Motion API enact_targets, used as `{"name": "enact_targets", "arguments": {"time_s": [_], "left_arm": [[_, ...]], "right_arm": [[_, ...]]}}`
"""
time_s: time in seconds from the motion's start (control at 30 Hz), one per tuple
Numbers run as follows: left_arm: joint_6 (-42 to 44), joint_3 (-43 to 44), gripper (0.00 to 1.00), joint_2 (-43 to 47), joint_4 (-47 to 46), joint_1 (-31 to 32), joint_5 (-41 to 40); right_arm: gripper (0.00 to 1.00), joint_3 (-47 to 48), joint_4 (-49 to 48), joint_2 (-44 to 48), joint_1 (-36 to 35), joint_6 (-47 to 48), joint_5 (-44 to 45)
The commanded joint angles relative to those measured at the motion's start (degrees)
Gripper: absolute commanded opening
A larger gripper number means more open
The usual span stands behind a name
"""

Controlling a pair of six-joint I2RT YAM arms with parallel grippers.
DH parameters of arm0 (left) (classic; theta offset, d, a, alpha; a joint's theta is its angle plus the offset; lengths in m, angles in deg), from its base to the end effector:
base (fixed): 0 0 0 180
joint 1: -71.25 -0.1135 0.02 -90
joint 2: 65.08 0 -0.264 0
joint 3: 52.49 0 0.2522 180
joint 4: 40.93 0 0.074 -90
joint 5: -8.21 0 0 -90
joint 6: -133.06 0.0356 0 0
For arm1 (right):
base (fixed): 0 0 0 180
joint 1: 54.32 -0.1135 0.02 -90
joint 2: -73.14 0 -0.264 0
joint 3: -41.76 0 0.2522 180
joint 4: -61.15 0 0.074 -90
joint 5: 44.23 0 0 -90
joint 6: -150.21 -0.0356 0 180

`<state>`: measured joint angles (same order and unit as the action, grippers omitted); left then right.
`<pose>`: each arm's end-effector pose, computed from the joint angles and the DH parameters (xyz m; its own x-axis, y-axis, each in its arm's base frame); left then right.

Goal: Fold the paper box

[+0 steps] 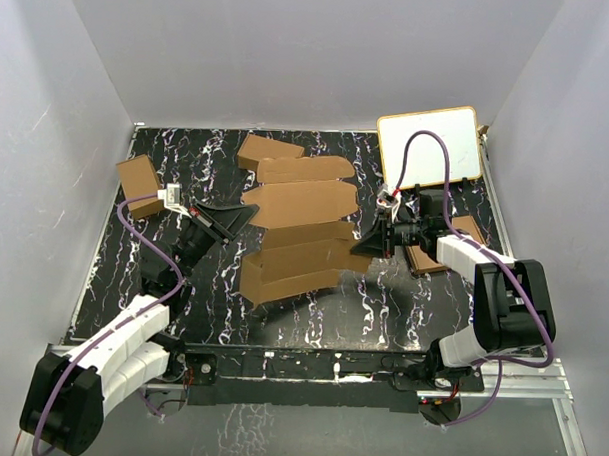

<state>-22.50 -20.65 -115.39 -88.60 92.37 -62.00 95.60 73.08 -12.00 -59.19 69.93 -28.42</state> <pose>0.1677 -0.0777 0.2892 -0.3714 -0.7749 -0.5115 0.6687 0.1591 -0.7264 0.2702 0.0574 0.1882 -0.5508 -0.0931 -0.8294 -0.8265 0.1991 0.5265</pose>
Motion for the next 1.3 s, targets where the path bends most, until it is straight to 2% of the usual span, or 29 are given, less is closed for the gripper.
{"name": "enact_targets", "arguments": {"time_s": [0.0, 0.23, 0.27, 0.37, 0.43, 0.5, 0.63, 0.7, 0.8, 0.9, 1.0, 1.13, 1.27], "left_arm": [[1.4, 0.6, 0.0, 1.5, -1.1, 0.2, -1.1], [3.9, 1.4, 0.0, 2.0, 3.6, 0.2, -0.9], [4.6, 1.9, 0.02, 2.1, 5.0, 0.2, -0.6], [8.0, 3.8, 0.19, 3.5, 11.7, 0.2, 0.6], [12.1, 7.2, 0.36, 5.1, 19.7, 0.3, 1.5], [18.2, 11.2, 0.56, 7.0, 29.1, 0.2, 2.3], [32.9, 20.5, 0.88, 10.2, 48.1, 0.2, 0.5], [39.4, 26.3, 0.97, 10.7, 58.4, 0.1, -3.3], [47.0, 35.0, 0.97, 8.9, 70.8, 0.1, -6.9], [51.3, 44.5, 0.97, 3.3, 78.0, 0.2, -5.1], [53.9, 53.8, 0.97, -3.5, 83.5, 0.1, 0.3], [58.9, 62.5, 0.97, -11.8, 87.0, 0.1, 14.6], [64.2, 65.0, 0.97, -16.1, 87.3, 0.1, 18.3]], "right_arm": [[0.08, 4.0, 3.9, 2.6, -0.2, 8.6, -2.8], [0.08, 8.4, 15.7, 3.7, 0.2, 17.6, 0.4], [0.08, 8.8, 17.3, 4.1, 0.4, 19.2, 0.9], [0.08, 9.8, 20.7, 5.9, 0.9, 22.4, 2.6], [0.08, 10.5, 23.0, 7.1, 1.3, 25.3, 3.6], [0.08, 11.2, 25.3, 8.2, 1.7, 27.5, 5.0], [0.08, 11.7, 27.7, 10.5, 2.6, 30.4, 7.3], [0.08, 11.8, 28.2, 11.5, 3.1, 31.0, 7.8], [0.08, 12.0, 29.4, 12.5, 3.3, 32.6, 8.4], [0.08, 12.0, 30.2, 13.3, 3.3, 34.2, 8.9], [0.08, 11.9, 30.9, 13.7, 3.2, 35.3, 9.1], [0.08, 12.0, 31.5, 13.6, 3.3, 35.9, 8.8], [0.08, 12.1, 31.9, 13.3, 3.4, 36.1, 8.5]]}}
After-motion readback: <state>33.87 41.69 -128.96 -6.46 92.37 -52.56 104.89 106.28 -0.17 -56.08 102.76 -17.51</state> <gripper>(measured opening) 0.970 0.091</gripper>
